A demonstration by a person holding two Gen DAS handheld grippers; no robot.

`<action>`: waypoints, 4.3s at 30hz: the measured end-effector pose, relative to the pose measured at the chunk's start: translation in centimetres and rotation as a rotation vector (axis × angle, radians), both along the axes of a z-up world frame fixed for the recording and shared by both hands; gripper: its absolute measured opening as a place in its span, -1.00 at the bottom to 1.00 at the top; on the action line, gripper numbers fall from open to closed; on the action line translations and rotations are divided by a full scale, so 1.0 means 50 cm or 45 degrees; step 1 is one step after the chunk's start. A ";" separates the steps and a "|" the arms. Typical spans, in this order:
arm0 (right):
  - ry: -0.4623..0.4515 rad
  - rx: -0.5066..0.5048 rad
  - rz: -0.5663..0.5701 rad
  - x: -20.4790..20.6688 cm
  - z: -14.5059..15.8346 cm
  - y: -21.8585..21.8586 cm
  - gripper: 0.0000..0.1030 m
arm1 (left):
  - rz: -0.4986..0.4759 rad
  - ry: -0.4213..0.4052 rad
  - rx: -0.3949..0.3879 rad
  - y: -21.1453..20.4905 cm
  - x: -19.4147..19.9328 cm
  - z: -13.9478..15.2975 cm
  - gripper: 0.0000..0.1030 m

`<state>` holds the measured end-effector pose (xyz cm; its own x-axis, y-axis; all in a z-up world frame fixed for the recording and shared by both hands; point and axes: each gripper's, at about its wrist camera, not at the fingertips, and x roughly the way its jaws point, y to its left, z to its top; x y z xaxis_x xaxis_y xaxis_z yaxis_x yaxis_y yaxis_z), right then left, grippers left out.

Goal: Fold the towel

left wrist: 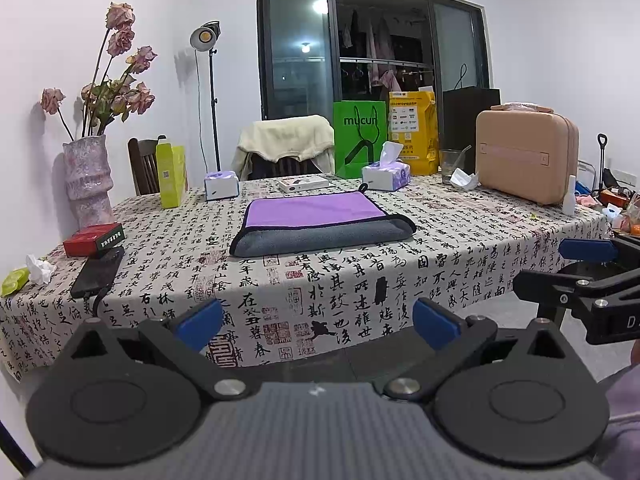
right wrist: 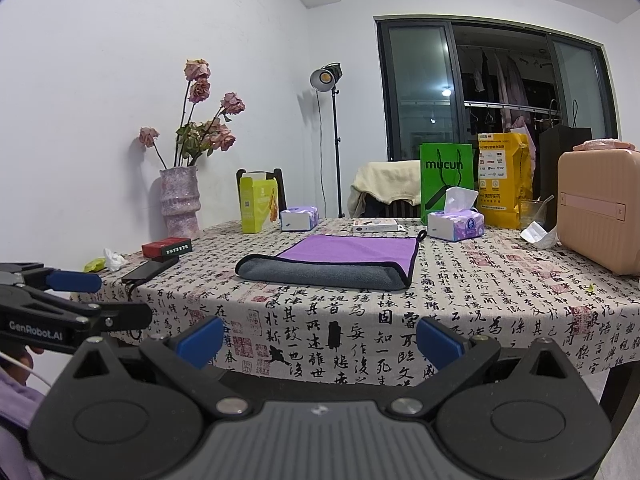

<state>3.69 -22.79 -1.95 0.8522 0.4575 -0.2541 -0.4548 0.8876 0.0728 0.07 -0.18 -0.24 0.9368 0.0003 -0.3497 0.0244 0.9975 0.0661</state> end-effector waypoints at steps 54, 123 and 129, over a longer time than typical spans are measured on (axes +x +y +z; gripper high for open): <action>0.009 0.001 -0.006 -0.001 -0.010 0.003 1.00 | -0.001 0.000 0.002 0.001 -0.001 0.001 1.00; 0.216 -0.052 -0.081 0.538 -0.058 0.061 0.31 | -0.192 0.211 -0.091 0.245 0.581 -0.070 0.23; 0.238 -0.060 -0.018 0.597 -0.065 0.056 0.06 | -0.256 0.293 -0.131 0.258 0.629 -0.077 0.17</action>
